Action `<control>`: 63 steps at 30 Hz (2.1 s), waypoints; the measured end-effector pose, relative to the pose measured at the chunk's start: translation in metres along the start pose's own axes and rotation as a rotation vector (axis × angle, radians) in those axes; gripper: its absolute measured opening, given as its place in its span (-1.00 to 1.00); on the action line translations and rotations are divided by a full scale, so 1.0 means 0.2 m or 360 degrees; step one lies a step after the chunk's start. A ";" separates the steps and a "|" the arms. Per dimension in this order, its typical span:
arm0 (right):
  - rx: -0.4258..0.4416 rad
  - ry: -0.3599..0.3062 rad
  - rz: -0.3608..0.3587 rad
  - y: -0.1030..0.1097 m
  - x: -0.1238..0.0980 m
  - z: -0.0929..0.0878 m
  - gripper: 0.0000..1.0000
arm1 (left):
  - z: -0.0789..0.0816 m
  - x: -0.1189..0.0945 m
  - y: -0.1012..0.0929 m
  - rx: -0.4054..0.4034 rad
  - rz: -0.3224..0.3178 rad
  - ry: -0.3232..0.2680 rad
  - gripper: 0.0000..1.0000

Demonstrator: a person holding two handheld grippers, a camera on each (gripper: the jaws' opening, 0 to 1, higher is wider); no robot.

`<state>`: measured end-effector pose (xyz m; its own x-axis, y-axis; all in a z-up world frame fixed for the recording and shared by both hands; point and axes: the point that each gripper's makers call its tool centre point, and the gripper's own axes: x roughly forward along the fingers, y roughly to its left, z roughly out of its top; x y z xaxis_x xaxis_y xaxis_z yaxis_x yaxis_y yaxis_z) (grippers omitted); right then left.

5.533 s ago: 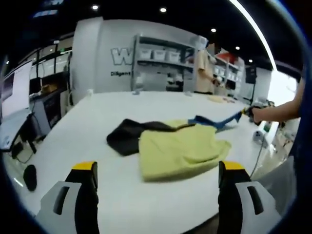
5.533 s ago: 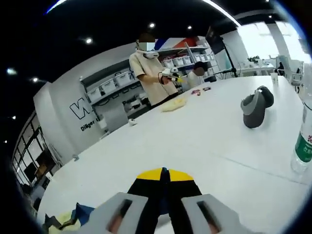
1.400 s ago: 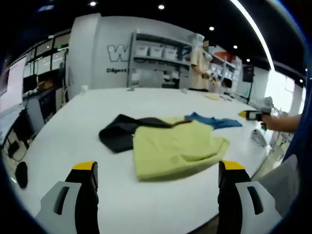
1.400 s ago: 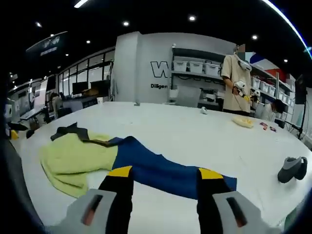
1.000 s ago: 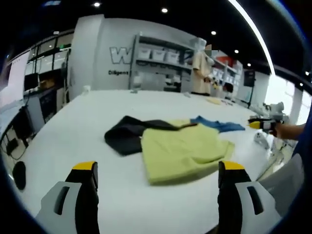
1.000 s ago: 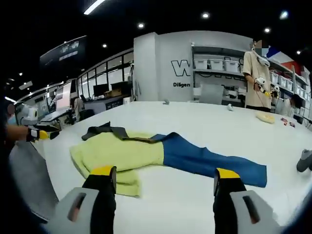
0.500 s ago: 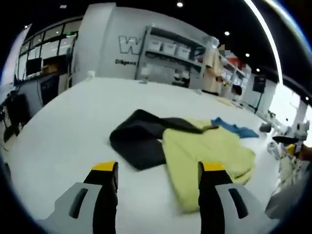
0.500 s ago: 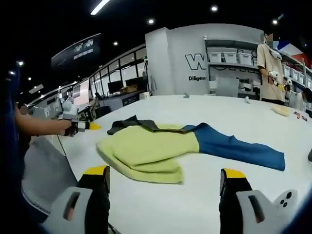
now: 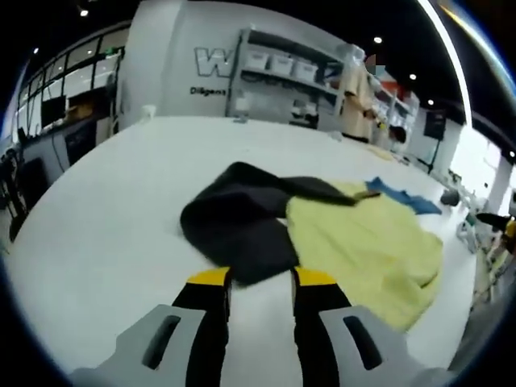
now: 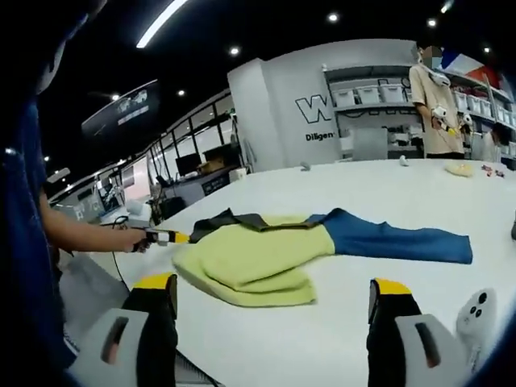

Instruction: Fold the garment on the visible template until the final outline fits inside the template.

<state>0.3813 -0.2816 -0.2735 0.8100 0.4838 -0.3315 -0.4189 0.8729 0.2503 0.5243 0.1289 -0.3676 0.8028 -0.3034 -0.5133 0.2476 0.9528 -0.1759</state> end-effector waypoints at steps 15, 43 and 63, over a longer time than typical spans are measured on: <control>0.0013 0.0034 -0.0051 0.00 -0.04 0.00 0.98 | -0.05 0.01 0.09 -0.0008 0.0044 0.0046 -0.73; 0.0074 0.0017 -0.0096 -0.04 -0.04 -0.02 0.93 | 0.17 0.01 0.08 0.0227 -0.0100 0.0018 -1.00; 0.0160 -0.0055 -0.0129 -0.09 -0.07 -0.06 0.89 | 0.57 -0.33 0.38 0.0969 -0.0014 0.0321 -1.00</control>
<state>0.3729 -0.3034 -0.2846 0.8539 0.4080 -0.3231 -0.3097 0.8973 0.3146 0.5524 0.2225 -0.2518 0.6965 -0.2512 -0.6722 0.5647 0.7699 0.2973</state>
